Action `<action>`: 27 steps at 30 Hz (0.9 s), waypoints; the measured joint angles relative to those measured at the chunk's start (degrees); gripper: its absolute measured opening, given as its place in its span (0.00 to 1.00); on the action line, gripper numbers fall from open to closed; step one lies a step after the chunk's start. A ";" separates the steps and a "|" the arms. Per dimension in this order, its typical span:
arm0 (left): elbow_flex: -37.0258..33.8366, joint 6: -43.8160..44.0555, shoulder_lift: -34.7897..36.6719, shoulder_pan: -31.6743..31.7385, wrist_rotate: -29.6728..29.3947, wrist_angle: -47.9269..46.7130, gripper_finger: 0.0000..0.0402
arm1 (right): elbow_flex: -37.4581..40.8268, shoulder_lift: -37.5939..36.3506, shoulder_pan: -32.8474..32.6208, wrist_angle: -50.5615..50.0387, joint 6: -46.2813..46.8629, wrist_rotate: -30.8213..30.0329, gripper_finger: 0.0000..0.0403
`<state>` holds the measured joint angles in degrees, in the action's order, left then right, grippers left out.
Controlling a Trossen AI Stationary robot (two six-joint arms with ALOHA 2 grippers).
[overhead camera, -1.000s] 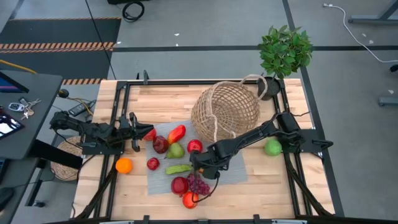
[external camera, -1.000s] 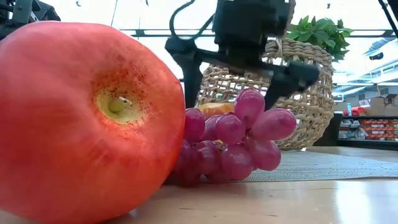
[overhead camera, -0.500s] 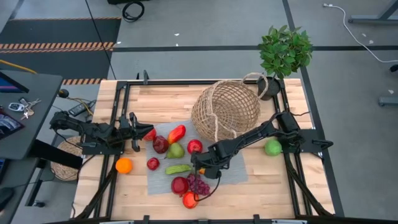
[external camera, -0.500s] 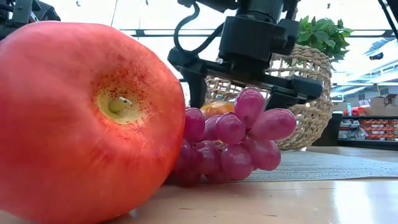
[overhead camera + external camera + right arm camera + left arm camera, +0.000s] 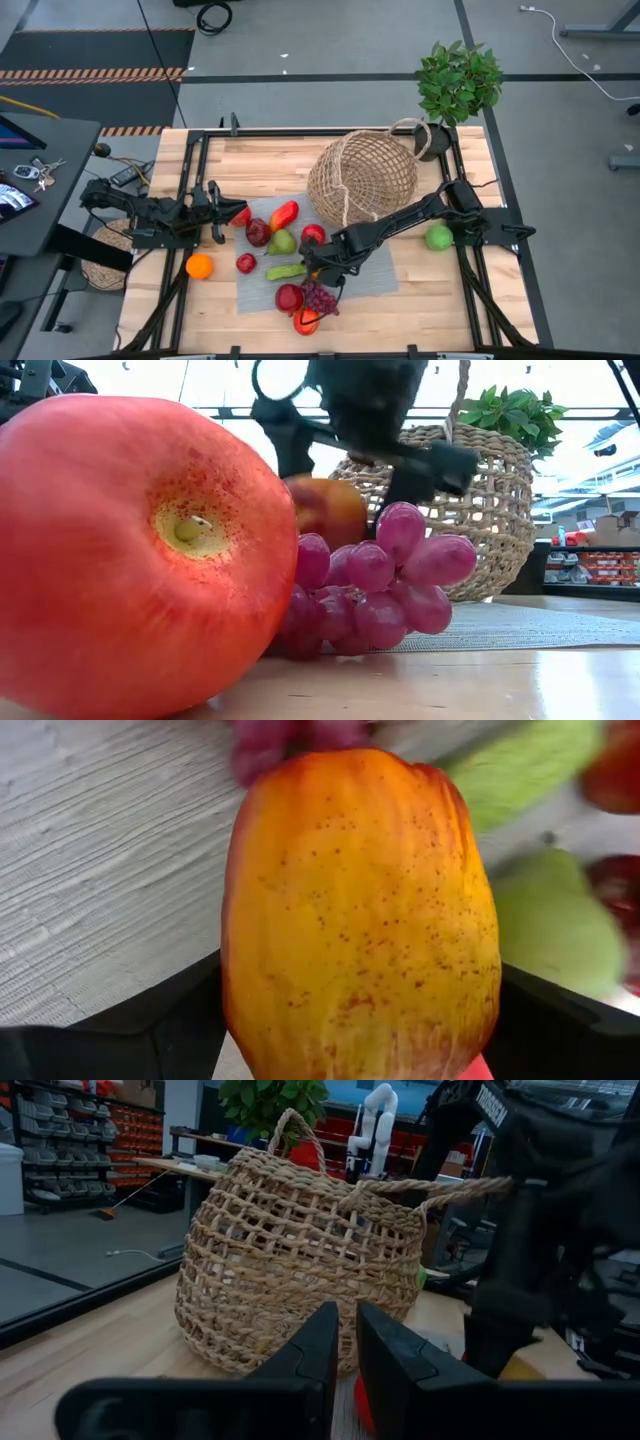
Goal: Build produce basket
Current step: Put the yellow apple into the brown basket
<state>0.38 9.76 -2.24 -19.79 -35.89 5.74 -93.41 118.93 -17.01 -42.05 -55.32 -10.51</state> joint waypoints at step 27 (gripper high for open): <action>0.02 0.00 0.00 0.00 -0.01 0.00 0.12 | -39.49 -8.00 2.67 -28.23 31.90 -12.58 0.88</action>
<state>0.40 9.76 -2.24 -19.79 -35.90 5.74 -132.90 110.93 -14.34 -70.29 -23.42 -23.09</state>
